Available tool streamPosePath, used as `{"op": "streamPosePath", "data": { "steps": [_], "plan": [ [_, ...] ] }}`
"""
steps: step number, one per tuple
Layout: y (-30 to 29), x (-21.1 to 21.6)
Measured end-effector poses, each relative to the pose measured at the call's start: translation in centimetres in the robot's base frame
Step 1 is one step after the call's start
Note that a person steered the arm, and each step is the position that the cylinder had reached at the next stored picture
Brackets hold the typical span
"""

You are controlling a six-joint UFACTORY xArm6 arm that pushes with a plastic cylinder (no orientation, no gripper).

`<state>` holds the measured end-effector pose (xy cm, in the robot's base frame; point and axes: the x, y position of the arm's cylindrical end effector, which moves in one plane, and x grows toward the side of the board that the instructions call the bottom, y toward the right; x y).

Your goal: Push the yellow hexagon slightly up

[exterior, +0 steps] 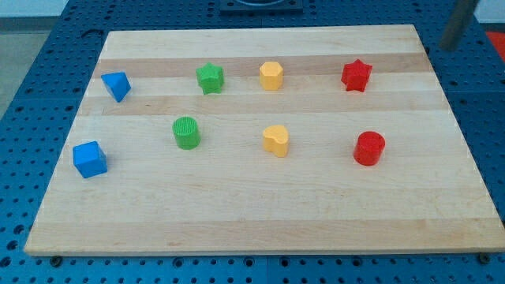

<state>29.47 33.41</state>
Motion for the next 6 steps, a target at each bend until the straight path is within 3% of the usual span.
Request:
{"op": "streamPosePath", "data": {
  "steps": [1,2,4,6],
  "plan": [
    [-0.2,6.5],
    [-0.3,10.0],
    [-11.5,7.9],
    [-16.7,7.6]
  ]
}}
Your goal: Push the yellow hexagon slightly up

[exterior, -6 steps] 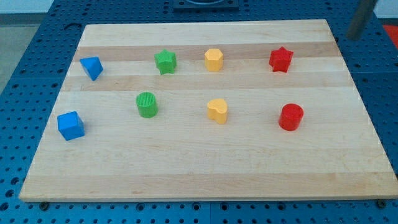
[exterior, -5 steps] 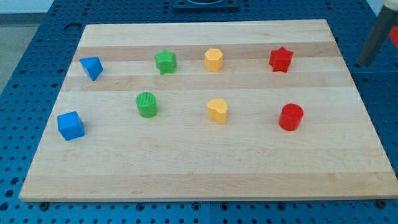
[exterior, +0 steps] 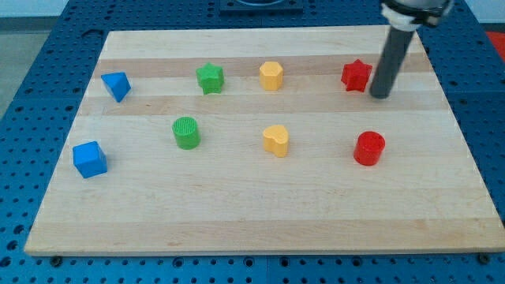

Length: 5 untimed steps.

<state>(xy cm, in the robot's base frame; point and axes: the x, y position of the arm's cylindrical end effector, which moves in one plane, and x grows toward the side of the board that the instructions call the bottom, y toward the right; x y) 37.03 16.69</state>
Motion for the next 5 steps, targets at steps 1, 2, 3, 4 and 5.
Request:
{"op": "streamPosePath", "data": {
  "steps": [1,2,3,4,5],
  "plan": [
    [-6.6,0.0],
    [-12.8,0.0],
    [-15.2,-1.1],
    [-15.8,-3.1],
    [-16.4,-4.7]
  ]
}}
